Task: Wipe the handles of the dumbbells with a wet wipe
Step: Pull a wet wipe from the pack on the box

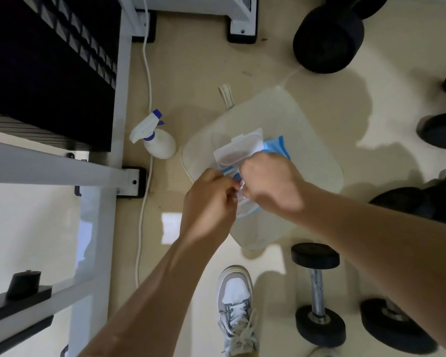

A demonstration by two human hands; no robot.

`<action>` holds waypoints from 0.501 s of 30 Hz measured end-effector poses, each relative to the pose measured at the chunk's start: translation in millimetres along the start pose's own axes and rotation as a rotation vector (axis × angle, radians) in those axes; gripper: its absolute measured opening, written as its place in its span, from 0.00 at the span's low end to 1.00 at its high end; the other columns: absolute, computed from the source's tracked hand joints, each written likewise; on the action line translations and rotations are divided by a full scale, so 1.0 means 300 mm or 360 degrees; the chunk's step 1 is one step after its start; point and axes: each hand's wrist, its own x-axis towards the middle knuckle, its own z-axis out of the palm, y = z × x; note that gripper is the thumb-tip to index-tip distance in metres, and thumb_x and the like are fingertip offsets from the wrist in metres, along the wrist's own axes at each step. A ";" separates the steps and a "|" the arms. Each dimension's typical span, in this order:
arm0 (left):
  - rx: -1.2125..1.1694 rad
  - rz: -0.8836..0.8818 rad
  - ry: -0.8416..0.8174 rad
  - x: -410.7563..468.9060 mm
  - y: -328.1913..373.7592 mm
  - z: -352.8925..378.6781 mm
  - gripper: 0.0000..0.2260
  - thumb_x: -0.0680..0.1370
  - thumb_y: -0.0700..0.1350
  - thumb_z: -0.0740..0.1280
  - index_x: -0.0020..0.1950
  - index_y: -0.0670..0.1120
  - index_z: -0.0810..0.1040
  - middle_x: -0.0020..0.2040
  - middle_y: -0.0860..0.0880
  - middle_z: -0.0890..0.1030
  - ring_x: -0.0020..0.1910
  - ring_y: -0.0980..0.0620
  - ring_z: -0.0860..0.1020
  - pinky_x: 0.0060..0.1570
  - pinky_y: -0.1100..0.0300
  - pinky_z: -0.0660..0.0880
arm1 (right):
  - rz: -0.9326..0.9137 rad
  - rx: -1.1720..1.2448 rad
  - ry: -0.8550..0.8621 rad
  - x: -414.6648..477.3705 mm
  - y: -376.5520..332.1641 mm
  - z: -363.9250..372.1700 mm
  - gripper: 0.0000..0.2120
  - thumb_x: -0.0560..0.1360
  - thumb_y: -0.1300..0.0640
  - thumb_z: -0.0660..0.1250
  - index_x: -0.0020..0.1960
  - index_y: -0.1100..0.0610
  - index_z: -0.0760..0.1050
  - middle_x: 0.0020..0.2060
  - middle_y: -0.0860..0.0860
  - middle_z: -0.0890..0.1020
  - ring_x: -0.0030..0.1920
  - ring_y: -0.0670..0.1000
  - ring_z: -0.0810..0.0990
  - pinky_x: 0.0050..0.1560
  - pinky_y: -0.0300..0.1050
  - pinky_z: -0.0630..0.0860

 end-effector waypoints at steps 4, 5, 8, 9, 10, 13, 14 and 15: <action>0.0042 0.0051 0.0006 0.006 -0.005 0.002 0.07 0.72 0.39 0.67 0.46 0.48 0.84 0.48 0.49 0.78 0.43 0.48 0.78 0.44 0.54 0.75 | -0.0088 0.0000 -0.0019 -0.024 0.028 0.012 0.12 0.77 0.52 0.59 0.52 0.60 0.72 0.51 0.57 0.77 0.52 0.58 0.76 0.43 0.46 0.65; 0.0063 0.0057 0.0016 0.006 -0.010 0.003 0.07 0.73 0.40 0.68 0.46 0.48 0.84 0.47 0.49 0.78 0.42 0.49 0.77 0.43 0.54 0.74 | -0.0101 0.0055 -0.0001 -0.028 0.038 0.018 0.11 0.77 0.52 0.59 0.51 0.60 0.71 0.49 0.58 0.76 0.49 0.58 0.75 0.42 0.46 0.64; 0.0036 0.0047 0.0063 -0.001 -0.025 0.011 0.08 0.71 0.40 0.68 0.46 0.50 0.83 0.46 0.52 0.77 0.39 0.52 0.77 0.40 0.59 0.71 | -0.0115 0.0547 0.0075 -0.043 0.078 0.033 0.09 0.73 0.56 0.60 0.39 0.61 0.67 0.36 0.57 0.71 0.36 0.55 0.69 0.34 0.44 0.59; 0.0005 0.0029 0.0071 -0.005 -0.026 0.010 0.08 0.69 0.41 0.68 0.46 0.51 0.82 0.46 0.53 0.76 0.38 0.52 0.76 0.40 0.59 0.72 | -0.0091 0.0740 0.0097 -0.052 0.094 0.038 0.10 0.71 0.57 0.59 0.36 0.64 0.66 0.32 0.58 0.71 0.33 0.55 0.67 0.32 0.46 0.58; -0.0018 0.0013 0.0064 -0.009 -0.022 0.007 0.09 0.68 0.43 0.66 0.45 0.51 0.82 0.46 0.53 0.75 0.38 0.52 0.77 0.41 0.59 0.73 | -0.0042 0.0925 0.0113 -0.061 0.106 0.038 0.11 0.71 0.58 0.60 0.34 0.65 0.66 0.30 0.58 0.70 0.32 0.54 0.66 0.31 0.46 0.58; 0.0005 -0.0039 -0.0086 -0.015 0.001 -0.012 0.12 0.68 0.50 0.65 0.51 0.54 0.79 0.51 0.55 0.72 0.44 0.53 0.78 0.46 0.58 0.75 | 0.0321 0.1613 -0.0035 -0.080 0.135 0.024 0.11 0.74 0.64 0.59 0.34 0.62 0.62 0.29 0.54 0.63 0.31 0.50 0.63 0.28 0.39 0.59; 0.0030 -0.0052 -0.0121 -0.015 0.008 -0.015 0.14 0.70 0.52 0.66 0.54 0.56 0.77 0.53 0.56 0.71 0.46 0.54 0.78 0.48 0.59 0.74 | 0.0448 0.1987 -0.0076 -0.081 0.141 0.020 0.11 0.75 0.65 0.58 0.34 0.59 0.62 0.27 0.52 0.61 0.30 0.50 0.61 0.28 0.37 0.61; 0.0044 -0.0068 -0.0129 -0.013 0.019 -0.016 0.15 0.71 0.55 0.68 0.57 0.58 0.76 0.54 0.57 0.70 0.47 0.55 0.77 0.49 0.60 0.74 | 0.0532 0.2333 -0.0094 -0.079 0.153 0.022 0.12 0.75 0.65 0.58 0.34 0.57 0.62 0.25 0.50 0.60 0.29 0.49 0.59 0.29 0.38 0.62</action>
